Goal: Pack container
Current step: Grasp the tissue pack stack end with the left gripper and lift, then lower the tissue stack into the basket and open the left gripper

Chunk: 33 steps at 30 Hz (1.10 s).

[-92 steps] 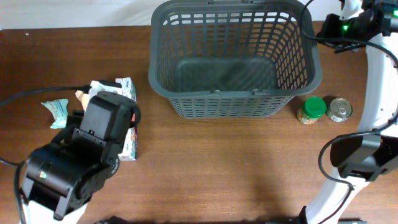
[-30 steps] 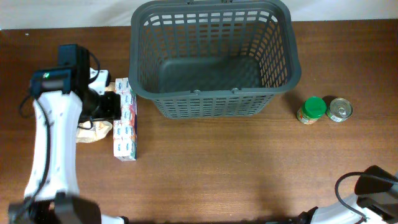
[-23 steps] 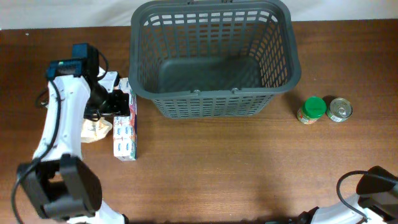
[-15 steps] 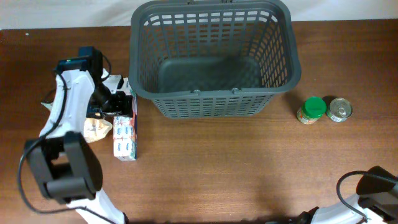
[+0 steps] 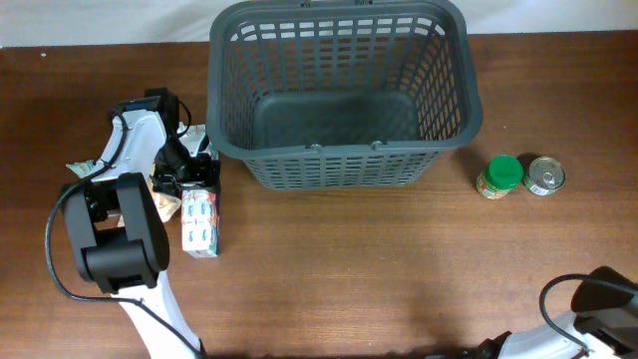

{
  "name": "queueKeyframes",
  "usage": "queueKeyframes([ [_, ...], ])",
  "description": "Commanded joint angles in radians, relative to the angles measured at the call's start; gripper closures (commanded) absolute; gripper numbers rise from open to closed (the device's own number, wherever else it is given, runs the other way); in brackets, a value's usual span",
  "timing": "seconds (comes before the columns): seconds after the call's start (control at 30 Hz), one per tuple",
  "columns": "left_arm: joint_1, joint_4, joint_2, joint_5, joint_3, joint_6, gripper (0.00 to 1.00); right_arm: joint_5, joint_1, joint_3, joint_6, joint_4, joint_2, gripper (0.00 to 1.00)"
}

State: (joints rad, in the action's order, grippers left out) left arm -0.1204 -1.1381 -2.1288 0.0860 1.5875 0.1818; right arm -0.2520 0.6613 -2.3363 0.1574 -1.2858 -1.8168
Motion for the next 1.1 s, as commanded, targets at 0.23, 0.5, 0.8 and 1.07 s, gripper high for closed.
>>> queueKeyframes([
  [0.23, -0.005, 0.002, -0.032, 0.019, 0.045, -0.013, 0.98, 0.005, 0.001, 0.001, 0.001, -0.001, 0.011, 0.01],
  [0.5, -0.007, -0.242, -0.032, 0.011, 0.354, -0.01, 0.98, 0.005, 0.001, 0.001, 0.001, -0.001, 0.011, 0.01],
  [0.8, -0.007, -0.449, -0.031, -0.07, 1.042, 0.0, 0.98, 0.005, 0.001, 0.001, 0.001, -0.001, 0.011, 0.01],
  [1.07, 0.037, -0.409, -0.031, 0.126, 1.482, 0.319, 0.98, 0.005, 0.001, 0.001, 0.001, -0.001, 0.011, 0.01],
])
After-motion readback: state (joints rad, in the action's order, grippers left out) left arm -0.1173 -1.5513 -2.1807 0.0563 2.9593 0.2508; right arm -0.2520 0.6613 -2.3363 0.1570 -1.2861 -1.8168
